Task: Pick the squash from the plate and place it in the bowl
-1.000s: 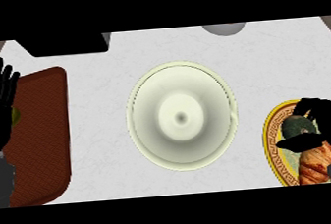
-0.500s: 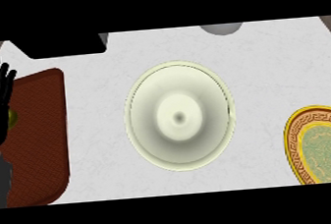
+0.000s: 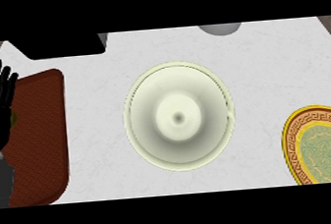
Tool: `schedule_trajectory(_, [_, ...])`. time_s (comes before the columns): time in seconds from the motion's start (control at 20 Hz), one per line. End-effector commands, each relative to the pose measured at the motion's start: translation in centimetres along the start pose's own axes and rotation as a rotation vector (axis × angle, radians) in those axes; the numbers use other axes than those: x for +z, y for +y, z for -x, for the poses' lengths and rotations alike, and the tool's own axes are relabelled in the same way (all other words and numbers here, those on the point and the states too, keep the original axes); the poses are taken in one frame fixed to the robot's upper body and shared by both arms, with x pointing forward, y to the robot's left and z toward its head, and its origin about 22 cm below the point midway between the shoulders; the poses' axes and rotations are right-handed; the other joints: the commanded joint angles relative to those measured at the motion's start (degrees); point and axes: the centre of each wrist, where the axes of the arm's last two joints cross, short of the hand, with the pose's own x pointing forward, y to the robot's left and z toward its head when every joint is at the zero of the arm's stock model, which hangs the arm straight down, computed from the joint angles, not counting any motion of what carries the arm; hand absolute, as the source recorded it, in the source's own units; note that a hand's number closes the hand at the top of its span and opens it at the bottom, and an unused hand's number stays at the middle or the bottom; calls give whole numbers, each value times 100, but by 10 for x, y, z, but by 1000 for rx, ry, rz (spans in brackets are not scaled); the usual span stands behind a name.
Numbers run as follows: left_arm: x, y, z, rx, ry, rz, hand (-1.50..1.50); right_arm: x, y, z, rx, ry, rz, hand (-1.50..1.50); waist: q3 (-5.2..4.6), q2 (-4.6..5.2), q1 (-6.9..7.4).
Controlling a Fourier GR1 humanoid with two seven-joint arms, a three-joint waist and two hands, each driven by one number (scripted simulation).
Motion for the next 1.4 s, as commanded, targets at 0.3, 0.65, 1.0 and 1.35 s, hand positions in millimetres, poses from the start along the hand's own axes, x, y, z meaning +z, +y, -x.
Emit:
schedule_trajectory(0.3, [1,4,6,-3,12,4,0,16,-70,-68,-249,-269,134,150,-15,-7,19])
schedule_trajectory(0.65, [1,-12,11,-7,-11,26,0,14,-82,-136,-386,-312,61,150,-23,0,58])
schedule_trajectory(1.0, [-14,-8,-10,13,-18,40,0,-14,-86,-209,-393,-300,-12,150,-9,47,247])
schedule_trajectory(1.35, [-15,-23,-8,16,-39,39,0,-50,-56,-279,-356,-291,-122,150,-11,63,321])
